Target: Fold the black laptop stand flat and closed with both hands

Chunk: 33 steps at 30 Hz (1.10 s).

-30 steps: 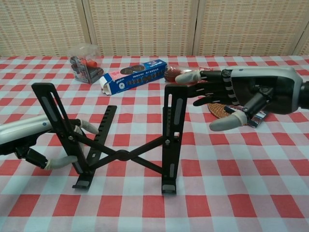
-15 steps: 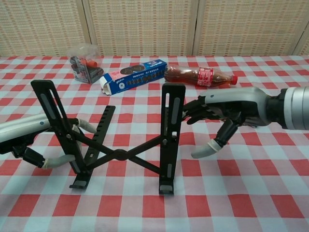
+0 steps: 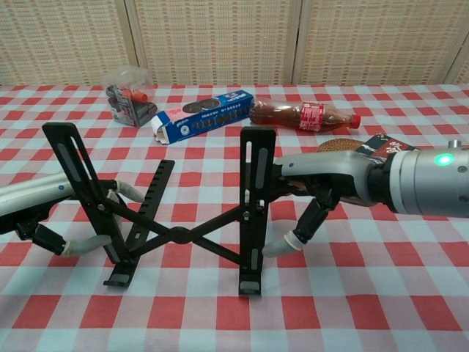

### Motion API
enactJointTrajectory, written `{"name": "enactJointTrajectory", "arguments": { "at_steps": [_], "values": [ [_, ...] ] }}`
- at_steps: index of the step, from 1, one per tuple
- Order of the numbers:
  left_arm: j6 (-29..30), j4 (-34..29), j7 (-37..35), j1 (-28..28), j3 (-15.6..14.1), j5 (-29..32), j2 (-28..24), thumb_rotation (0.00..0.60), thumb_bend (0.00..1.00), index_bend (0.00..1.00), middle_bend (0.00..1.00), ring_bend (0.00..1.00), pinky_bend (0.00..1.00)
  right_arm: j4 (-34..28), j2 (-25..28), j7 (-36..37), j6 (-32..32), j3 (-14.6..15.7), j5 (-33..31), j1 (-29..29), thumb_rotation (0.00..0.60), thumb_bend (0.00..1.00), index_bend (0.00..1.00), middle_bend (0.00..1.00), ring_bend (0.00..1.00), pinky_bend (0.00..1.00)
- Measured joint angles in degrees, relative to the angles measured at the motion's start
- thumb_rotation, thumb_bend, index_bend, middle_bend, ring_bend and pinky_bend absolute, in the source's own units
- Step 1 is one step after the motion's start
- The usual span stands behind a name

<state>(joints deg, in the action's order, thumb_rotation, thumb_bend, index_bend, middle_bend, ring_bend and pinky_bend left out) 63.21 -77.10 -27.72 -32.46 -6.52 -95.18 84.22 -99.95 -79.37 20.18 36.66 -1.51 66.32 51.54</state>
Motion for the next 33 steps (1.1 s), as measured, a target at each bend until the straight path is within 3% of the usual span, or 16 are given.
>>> {"name": "enactJointTrajectory", "arguments": {
  "at_steps": [10,17,33],
  "values": [
    [0.1,0.4,-0.5,-0.2,-0.1,-0.3,0.1,0.511,0.4,0.5,0.17,0.21,0.26,0.3,-1.4,-4.8,1.8,-1.2,-4.0,-1.5,0.6,0.19,0.45,0.25,0.04,0.04],
    [0.1,0.5,-0.5,-0.2,-0.2,-0.3,0.2,0.512,0.4,0.5,0.17,0.21,0.26,-0.6,-1.3,-7.1,2.1,-1.6,-5.0,-2.3,0.6,0.19,0.5,0.28,0.05,0.04],
    [0.0,0.8,-0.5,-0.3,-0.1,-0.1,0.4,0.513,0.4,0.5,0.17,0.21,0.26,-1.1,-2.3,-10.0,1.7,-2.5,-6.4,-3.2,0.6,0.2,0.53,0.29,0.06,0.04]
  ]
}}
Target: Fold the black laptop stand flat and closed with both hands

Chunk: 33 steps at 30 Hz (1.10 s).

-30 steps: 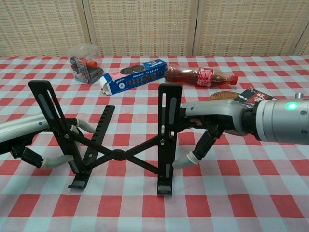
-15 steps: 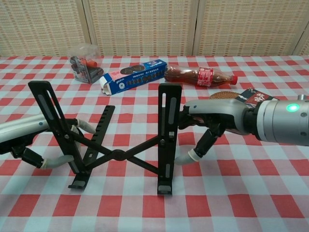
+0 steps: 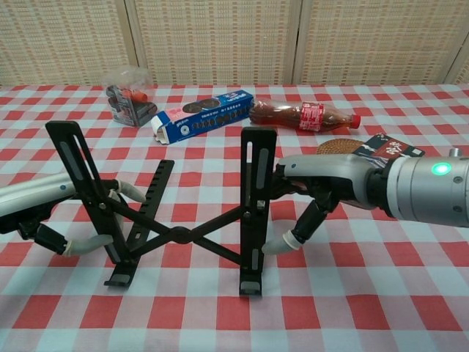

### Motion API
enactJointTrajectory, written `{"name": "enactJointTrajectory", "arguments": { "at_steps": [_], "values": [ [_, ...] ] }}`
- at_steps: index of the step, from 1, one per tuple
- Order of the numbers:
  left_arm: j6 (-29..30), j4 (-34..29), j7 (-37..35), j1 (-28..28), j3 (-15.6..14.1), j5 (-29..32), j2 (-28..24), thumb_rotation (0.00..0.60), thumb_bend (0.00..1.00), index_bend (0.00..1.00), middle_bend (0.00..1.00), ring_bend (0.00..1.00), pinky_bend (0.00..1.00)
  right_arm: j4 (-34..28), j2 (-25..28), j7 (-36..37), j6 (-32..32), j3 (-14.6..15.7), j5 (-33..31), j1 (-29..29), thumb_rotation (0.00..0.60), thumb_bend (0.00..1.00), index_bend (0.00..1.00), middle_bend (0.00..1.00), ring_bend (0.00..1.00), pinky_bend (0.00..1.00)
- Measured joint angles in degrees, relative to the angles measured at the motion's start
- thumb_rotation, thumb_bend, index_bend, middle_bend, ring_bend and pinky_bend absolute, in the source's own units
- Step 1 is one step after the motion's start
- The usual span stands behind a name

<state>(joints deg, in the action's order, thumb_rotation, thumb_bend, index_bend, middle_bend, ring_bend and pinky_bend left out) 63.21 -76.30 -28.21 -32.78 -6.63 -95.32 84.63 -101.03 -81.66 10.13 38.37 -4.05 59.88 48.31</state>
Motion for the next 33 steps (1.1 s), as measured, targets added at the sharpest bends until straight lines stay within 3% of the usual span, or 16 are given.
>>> {"name": "enactJointTrajectory", "arguments": {
  "at_steps": [16,20,25,33],
  "values": [
    [-0.1,0.4,-0.3,-0.1,0.0,0.1,0.3,0.511,0.4,0.5,0.17,0.2,0.26,0.1,-1.5,-3.1,0.3,-0.6,-2.0,-0.3,0.6,0.26,0.56,0.31,0.07,0.04],
    [0.4,0.2,-0.4,0.0,-0.1,-0.2,0.0,0.508,0.4,0.43,0.17,0.2,0.25,-0.1,-1.4,-3.0,0.4,-0.9,-1.5,-0.6,0.6,0.26,0.56,0.28,0.07,0.04],
    [1.2,-0.5,-0.4,0.2,-0.3,-0.6,-0.9,0.411,0.4,0.28,0.17,0.17,0.24,-0.8,-1.2,-2.6,1.3,-1.8,0.5,-1.1,0.6,0.25,0.41,0.25,0.07,0.04],
    [2.5,-2.6,0.4,0.9,-0.8,-1.1,-3.3,0.387,0.4,0.19,0.15,0.14,0.22,-1.2,-1.6,-1.3,2.0,-3.6,2.4,-1.4,0.6,0.21,0.25,0.21,0.07,0.04]
  ]
}}
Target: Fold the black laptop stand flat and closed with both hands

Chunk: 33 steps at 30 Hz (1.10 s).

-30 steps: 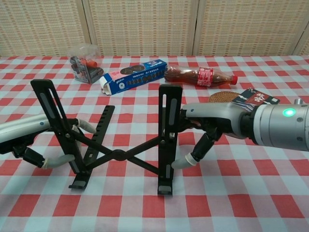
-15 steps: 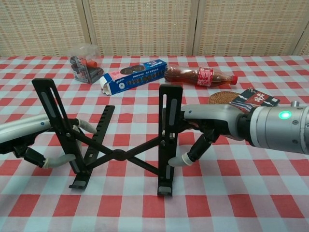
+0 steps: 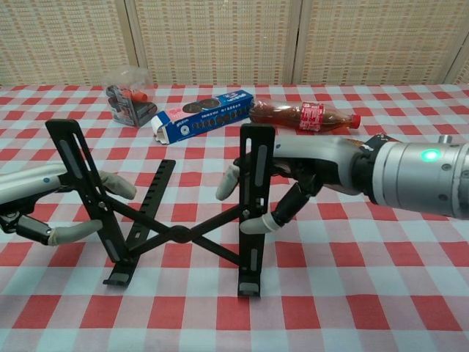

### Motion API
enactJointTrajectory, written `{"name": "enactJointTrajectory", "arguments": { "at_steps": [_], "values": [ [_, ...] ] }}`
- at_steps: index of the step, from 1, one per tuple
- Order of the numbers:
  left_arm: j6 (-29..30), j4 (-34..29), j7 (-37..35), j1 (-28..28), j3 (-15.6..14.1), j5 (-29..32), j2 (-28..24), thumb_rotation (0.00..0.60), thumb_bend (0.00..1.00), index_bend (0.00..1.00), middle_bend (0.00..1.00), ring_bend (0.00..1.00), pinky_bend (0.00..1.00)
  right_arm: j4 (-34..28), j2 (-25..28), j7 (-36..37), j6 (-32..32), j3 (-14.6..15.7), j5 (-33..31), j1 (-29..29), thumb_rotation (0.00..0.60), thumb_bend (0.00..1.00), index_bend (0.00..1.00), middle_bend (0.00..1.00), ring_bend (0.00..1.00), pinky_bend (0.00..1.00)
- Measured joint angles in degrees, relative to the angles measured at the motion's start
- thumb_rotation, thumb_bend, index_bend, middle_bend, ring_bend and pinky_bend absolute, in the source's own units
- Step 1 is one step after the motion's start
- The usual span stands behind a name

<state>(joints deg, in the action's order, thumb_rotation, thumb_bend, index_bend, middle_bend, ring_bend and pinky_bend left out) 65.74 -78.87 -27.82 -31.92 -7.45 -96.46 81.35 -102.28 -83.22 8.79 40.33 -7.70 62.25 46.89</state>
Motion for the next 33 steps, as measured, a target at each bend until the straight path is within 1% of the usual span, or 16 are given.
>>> {"name": "enactJointTrajectory", "arguments": {
  "at_steps": [2,6,10,12,16,19,20,22,23,25,29,33],
  "values": [
    [0.2,-0.6,0.4,0.2,-0.1,0.0,-0.7,0.384,0.4,0.15,0.13,0.12,0.22,0.2,-0.5,0.0,0.2,-0.4,0.1,0.1,0.6,0.21,0.19,0.2,0.07,0.04],
    [0.5,-2.0,1.6,0.5,-0.2,0.2,-2.6,0.375,0.4,0.07,0.09,0.08,0.2,0.8,-1.4,-0.3,0.8,-1.2,-0.1,0.4,0.6,0.2,0.11,0.17,0.07,0.04],
    [1.0,-3.7,3.3,1.1,-0.4,0.4,-4.8,0.374,0.4,0.05,0.08,0.08,0.2,1.9,-2.6,-1.0,2.4,-2.5,-1.6,0.6,0.6,0.2,0.02,0.11,0.06,0.04],
    [1.6,-4.3,3.9,1.5,-0.4,0.5,-5.8,0.37,0.4,0.05,0.08,0.08,0.2,2.6,-3.2,-1.6,3.3,-3.1,-2.8,0.7,0.6,0.2,0.0,0.08,0.04,0.04],
    [2.9,-5.7,5.8,2.4,-0.4,0.6,-7.8,0.369,0.4,0.05,0.08,0.07,0.2,4.4,-4.6,-3.6,6.1,-4.7,-6.4,0.9,0.6,0.2,0.0,0.01,0.0,0.04],
    [3.5,-6.5,6.6,2.7,-0.1,0.4,-9.1,0.371,0.4,0.05,0.08,0.07,0.2,5.3,-5.3,-4.6,8.8,-5.7,-7.9,0.6,0.6,0.2,0.0,0.0,0.0,0.0],
    [3.6,-6.7,6.9,2.7,-0.1,0.4,-9.5,0.38,0.4,0.05,0.08,0.07,0.2,5.5,-5.5,-4.8,9.7,-5.9,-8.0,0.5,0.6,0.2,0.0,0.0,0.0,0.0],
    [3.9,-7.0,7.7,2.7,0.2,0.2,-10.5,0.452,0.4,0.05,0.08,0.07,0.2,5.9,-5.8,-5.5,12.2,-6.4,-7.5,0.0,0.6,0.2,0.0,0.0,0.0,0.0],
    [4.0,-7.1,8.1,2.6,0.5,0.1,-10.9,0.509,0.4,0.05,0.08,0.07,0.2,6.0,-5.9,-5.8,13.3,-6.5,-7.0,-0.3,0.6,0.19,0.0,0.0,0.0,0.0],
    [3.9,-7.2,8.8,2.2,1.0,0.1,-11.9,0.551,0.4,0.05,0.08,0.07,0.2,6.2,-5.9,-6.6,16.1,-6.8,-5.1,-1.0,0.6,0.19,0.0,0.0,0.0,0.0],
    [2.4,-7.3,9.8,0.7,2.2,0.3,-13.7,0.596,0.4,0.05,0.07,0.07,0.2,6.1,-4.7,-8.6,19.1,-6.8,-0.8,-2.1,0.6,0.19,0.0,0.0,0.0,0.0],
    [0.2,-6.0,10.7,-1.3,4.1,1.1,-13.9,0.6,0.4,0.05,0.07,0.07,0.2,4.8,-1.3,-9.5,17.9,-5.7,2.7,-2.3,0.6,0.19,0.0,0.0,0.0,0.0]
  ]
}}
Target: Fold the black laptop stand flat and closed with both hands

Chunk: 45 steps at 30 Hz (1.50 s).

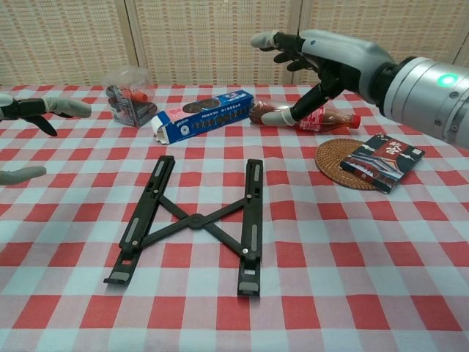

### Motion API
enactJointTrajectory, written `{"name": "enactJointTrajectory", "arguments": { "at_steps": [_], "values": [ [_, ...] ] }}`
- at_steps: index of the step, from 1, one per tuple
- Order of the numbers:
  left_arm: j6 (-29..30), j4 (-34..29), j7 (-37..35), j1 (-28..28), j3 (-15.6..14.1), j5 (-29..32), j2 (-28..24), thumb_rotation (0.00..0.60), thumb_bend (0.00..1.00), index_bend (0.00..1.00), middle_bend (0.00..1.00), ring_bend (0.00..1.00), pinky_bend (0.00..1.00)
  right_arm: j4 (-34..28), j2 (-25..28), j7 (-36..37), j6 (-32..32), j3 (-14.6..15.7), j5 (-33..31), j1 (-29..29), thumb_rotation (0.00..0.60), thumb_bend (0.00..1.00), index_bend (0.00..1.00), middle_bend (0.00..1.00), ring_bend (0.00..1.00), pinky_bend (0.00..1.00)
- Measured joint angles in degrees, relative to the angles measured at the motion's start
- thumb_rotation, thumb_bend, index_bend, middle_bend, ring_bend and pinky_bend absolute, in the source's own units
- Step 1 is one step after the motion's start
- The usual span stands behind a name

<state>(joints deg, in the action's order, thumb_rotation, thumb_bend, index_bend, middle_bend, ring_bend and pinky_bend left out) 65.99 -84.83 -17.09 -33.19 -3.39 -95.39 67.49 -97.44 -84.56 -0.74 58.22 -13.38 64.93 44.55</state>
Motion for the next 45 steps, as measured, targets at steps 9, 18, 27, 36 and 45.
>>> {"name": "enactJointTrajectory", "arguments": {
  "at_steps": [9,18,27,36,45],
  "values": [
    [-3.7,11.5,5.3,-4.6,2.8,-0.2,5.8,0.6,0.34,0.01,0.02,0.06,0.18,0.2,3.6,-5.0,-2.4,6.1,15.1,0.7,0.6,0.09,0.0,0.0,0.0,0.0],
    [-6.5,28.0,8.3,-9.4,3.5,-1.9,16.4,0.6,0.24,0.0,0.0,0.0,0.17,7.5,0.8,-11.1,0.3,10.8,27.6,1.1,0.6,0.0,0.0,0.0,0.0,0.0],
    [-10.5,37.2,8.0,-13.1,3.4,-1.2,24.7,0.6,0.22,0.0,0.0,0.0,0.16,14.3,-5.1,-15.4,1.7,12.3,30.4,0.7,0.6,0.0,0.0,0.0,0.0,0.0],
    [-12.6,40.9,7.6,-14.3,3.1,0.6,28.1,0.6,0.22,0.0,0.0,0.0,0.16,22.3,-10.4,-15.9,2.9,13.1,32.3,0.2,0.6,0.0,0.0,0.0,0.0,0.0],
    [-13.1,43.4,6.4,-15.2,2.4,1.0,30.2,0.6,0.22,0.0,0.0,0.0,0.16,28.0,-13.2,-15.1,3.1,13.4,33.2,0.6,0.6,0.0,0.0,0.0,0.0,0.0]
  ]
}}
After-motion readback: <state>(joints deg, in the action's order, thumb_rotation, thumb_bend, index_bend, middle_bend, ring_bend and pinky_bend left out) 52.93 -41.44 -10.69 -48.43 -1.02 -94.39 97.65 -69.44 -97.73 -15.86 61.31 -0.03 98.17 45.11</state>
